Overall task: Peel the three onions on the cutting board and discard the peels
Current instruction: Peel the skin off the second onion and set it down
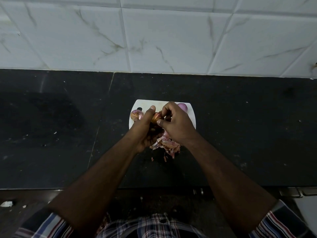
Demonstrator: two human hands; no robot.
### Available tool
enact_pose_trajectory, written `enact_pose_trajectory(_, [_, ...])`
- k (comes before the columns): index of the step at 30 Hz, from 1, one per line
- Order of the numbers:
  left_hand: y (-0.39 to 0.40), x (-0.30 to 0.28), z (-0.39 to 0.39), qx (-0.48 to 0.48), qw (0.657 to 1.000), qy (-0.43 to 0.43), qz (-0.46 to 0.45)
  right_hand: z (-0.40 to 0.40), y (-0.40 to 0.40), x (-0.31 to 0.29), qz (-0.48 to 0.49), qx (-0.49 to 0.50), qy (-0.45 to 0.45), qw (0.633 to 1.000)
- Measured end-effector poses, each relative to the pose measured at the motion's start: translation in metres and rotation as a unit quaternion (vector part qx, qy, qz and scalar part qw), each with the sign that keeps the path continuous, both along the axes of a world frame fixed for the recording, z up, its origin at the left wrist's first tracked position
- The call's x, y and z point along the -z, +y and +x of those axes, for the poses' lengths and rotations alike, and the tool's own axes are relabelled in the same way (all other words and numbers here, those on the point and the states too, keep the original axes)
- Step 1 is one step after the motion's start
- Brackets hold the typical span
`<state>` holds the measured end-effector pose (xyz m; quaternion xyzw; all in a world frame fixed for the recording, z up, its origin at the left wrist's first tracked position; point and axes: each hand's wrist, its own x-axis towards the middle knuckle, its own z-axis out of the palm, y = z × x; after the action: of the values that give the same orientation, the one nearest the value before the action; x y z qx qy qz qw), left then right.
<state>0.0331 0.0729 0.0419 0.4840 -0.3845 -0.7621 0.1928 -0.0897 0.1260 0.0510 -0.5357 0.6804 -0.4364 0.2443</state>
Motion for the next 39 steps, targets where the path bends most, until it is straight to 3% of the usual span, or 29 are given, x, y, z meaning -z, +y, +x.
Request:
enact_pose_trajectory(8, [0.002,0.003,-0.002,-0.017,0.999,0.010,0.030,-0.001,-0.001,0.002,0.029,-0.021,0.008,0.999])
enact_pose_trajectory(14, [-0.002,0.001,0.000,-0.002,0.998,0.012,0.059,-0.002,0.003,0.005,-0.052,0.009,-0.013,0.998])
enact_pose_trajectory(22, [-0.015,0.004,0.007,-0.019,0.996,0.011,0.092,-0.003,0.008,0.013,-0.054,-0.034,0.055,0.996])
enact_pose_trajectory(27, [-0.016,0.000,0.007,-0.007,0.998,0.005,0.067,-0.002,0.004,0.008,-0.070,0.001,0.002,0.998])
enact_pose_trajectory(32, [-0.010,0.000,0.002,-0.002,0.999,0.018,0.047,0.006,-0.005,0.001,-0.096,0.028,0.036,0.994])
enact_pose_trajectory(39, [-0.023,0.005,0.017,-0.036,0.991,0.069,0.106,-0.008,0.005,0.008,-0.069,0.035,0.012,0.997])
